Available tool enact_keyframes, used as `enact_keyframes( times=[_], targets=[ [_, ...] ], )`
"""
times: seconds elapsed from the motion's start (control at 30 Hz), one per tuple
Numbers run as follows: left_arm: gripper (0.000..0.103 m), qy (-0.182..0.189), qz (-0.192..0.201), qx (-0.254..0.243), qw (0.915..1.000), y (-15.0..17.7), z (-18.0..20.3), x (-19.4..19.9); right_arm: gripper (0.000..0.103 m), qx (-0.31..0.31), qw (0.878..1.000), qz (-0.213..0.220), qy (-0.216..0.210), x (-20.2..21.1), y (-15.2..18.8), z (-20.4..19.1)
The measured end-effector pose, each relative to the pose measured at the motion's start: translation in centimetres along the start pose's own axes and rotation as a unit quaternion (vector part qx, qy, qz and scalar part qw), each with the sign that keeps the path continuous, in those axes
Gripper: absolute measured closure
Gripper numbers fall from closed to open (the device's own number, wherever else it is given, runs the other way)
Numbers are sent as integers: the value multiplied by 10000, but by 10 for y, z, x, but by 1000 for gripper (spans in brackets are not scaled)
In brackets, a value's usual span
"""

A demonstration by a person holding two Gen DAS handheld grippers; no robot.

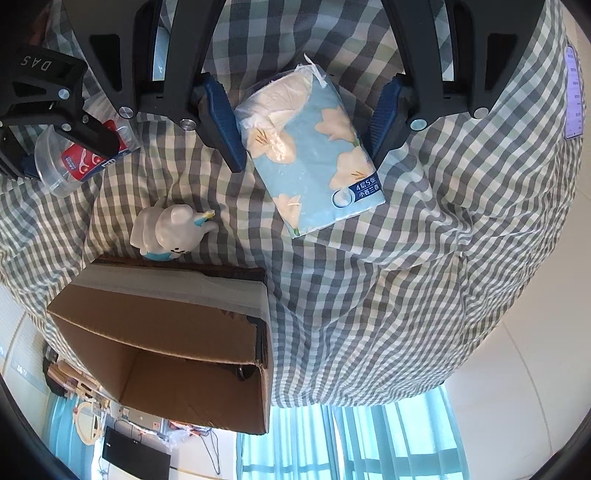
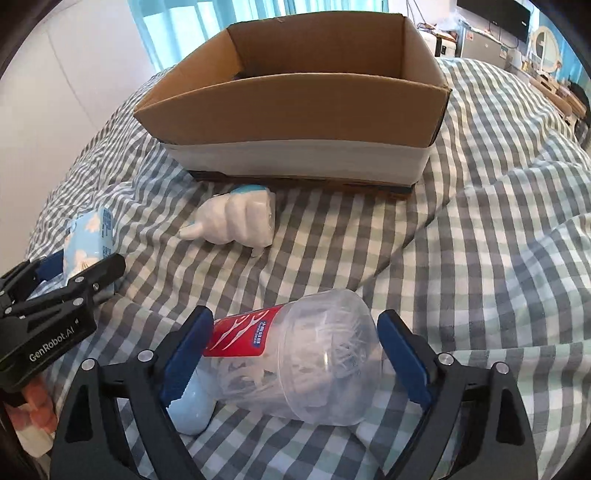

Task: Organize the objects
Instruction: 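Grasp the clear floss container with the right gripper while the left gripper holds the tissue pack, then carry the tissue pack and floss container into the box and open both grippers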

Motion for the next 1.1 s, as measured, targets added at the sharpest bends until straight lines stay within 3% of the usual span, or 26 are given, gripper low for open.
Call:
enact_keyframes(
  times=[0.13, 0.17, 0.27, 0.37, 0.77, 1.1],
  targets=[
    [37, -11, -30, -23, 10000, 0, 2, -1, 7, 36, 9976, -490, -493, -18, 4, -7],
    [37, -3, -31, -22, 10000, 0, 2, -2, 5, 74, 9974, -571, -439, -23, 6, -8],
    [37, -3, -28, -6, 10000, 1, 2, -2, 10, 231, 9986, -427, -222, -17, 6, -13],
    [37, 17, -35, 25, 10000, 2, 0, -1, 36, 345, 9979, -285, -466, -8, 7, -21],
    [37, -83, 44, -49, 9999, 9, 4, 12, 40, 555, 9976, 400, 101, 33, 12, -14],
    [37, -56, 223, -98, 9997, 20, 12, 40, 42, 645, 9934, 890, 323, 72, 33, -17]
  ],
)
Point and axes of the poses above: each gripper's, at about its wrist camera, not at the fingertips, and x roughly against the way its jaws point, z to its right, y to its underside, the point moved 7 cm from there along -x, roughly the way its jaws point, and after that the axes turned 12 degrees about -z, right-handed, at the moved point
